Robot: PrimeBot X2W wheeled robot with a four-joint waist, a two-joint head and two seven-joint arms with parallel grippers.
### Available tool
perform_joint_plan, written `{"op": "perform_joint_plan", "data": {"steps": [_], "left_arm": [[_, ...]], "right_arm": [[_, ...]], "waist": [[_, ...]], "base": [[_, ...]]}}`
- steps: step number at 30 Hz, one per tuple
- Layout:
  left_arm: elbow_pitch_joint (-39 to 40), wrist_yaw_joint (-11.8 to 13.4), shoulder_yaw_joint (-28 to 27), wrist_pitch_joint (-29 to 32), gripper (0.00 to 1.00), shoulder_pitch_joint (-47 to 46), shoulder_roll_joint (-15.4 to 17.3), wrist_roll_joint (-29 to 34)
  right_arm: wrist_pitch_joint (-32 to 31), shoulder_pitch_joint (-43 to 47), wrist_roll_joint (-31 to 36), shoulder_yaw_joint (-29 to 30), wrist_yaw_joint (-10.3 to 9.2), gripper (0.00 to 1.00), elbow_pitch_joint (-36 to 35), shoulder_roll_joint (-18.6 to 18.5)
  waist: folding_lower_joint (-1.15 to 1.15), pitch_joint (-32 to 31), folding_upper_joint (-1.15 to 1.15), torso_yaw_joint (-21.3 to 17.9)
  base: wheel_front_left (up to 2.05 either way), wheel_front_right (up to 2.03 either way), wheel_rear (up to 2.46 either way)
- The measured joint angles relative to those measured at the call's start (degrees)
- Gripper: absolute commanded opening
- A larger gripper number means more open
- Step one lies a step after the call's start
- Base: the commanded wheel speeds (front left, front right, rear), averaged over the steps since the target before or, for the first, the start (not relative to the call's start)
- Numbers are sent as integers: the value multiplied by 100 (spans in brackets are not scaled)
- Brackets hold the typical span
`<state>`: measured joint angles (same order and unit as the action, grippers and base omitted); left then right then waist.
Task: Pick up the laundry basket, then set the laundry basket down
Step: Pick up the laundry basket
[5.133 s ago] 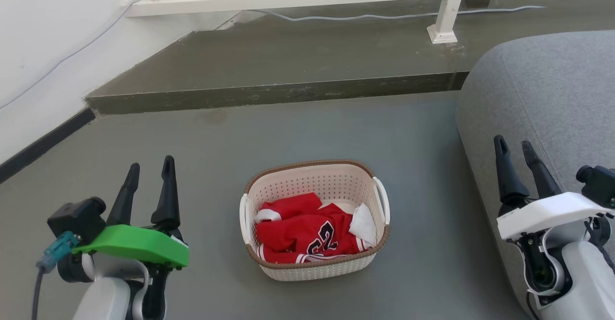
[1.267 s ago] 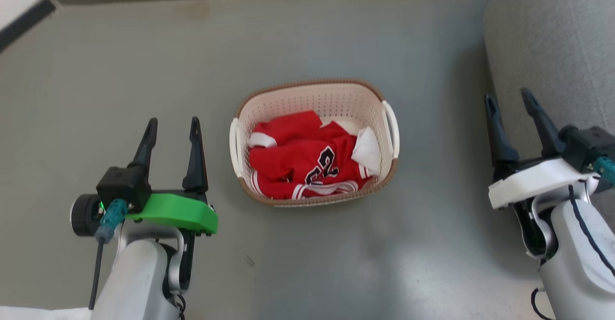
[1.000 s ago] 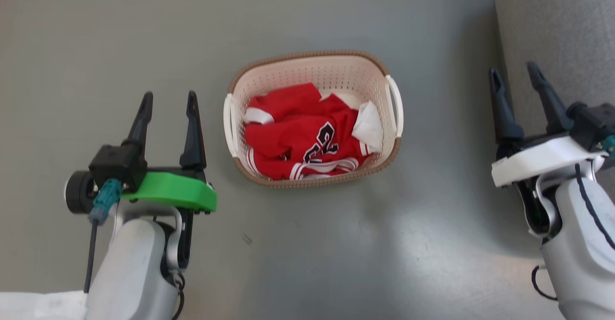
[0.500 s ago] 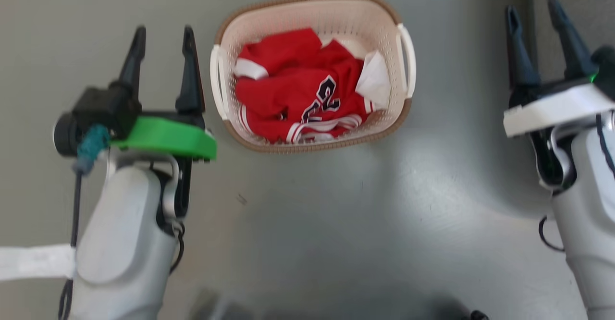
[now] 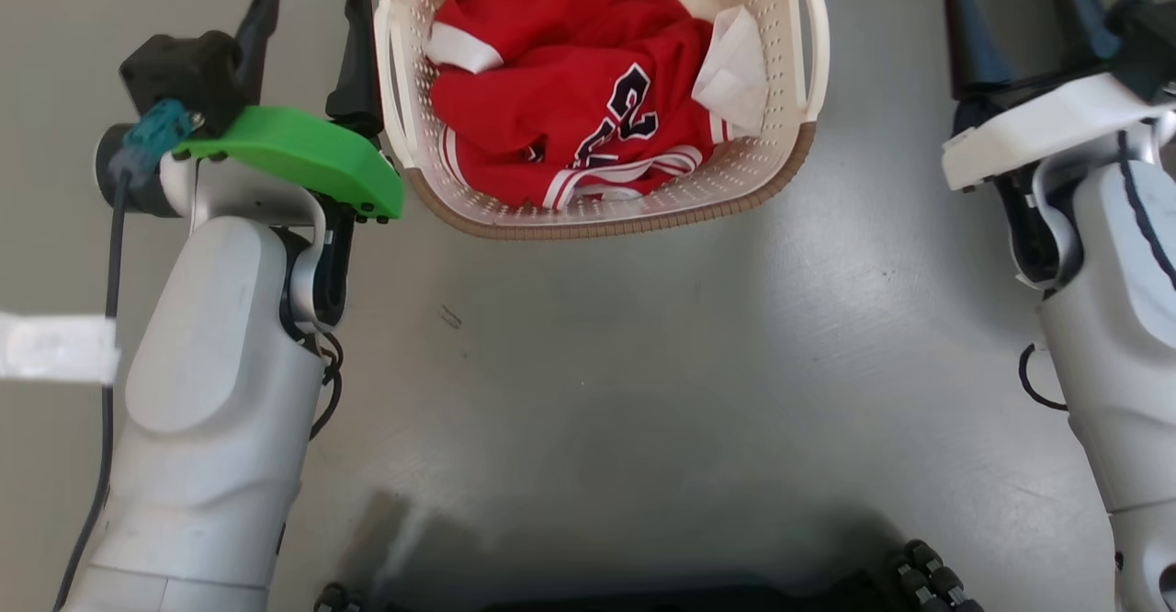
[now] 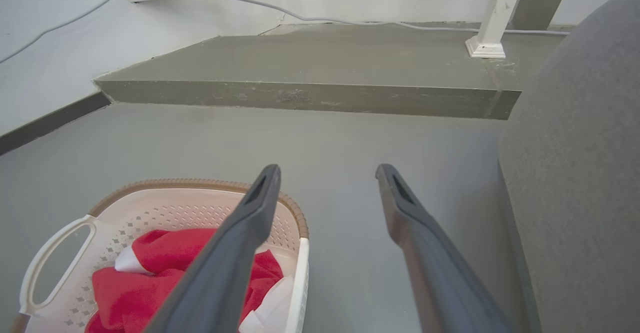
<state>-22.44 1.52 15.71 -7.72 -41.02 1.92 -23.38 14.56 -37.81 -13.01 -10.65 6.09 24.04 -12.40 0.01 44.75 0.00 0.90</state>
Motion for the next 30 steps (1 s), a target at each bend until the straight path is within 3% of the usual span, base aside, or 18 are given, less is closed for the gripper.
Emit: {"op": "perform_joint_plan", "data": {"steps": [14, 30], "left_arm": [[-1563, -333, 91, 672, 100, -475, -43, -460], [-2482, -465, 157, 996, 100, -1184, -62, -519]], "right_arm": [[-157, -386, 54, -419, 46, 100, 1423, 353], [-302, -1099, 48, -716, 96, 100, 2321, 602]], "waist": [[-1, 314, 0, -50], [-1, 720, 0, -193]], "base": [[0, 0, 0], [0, 0, 0]]}}
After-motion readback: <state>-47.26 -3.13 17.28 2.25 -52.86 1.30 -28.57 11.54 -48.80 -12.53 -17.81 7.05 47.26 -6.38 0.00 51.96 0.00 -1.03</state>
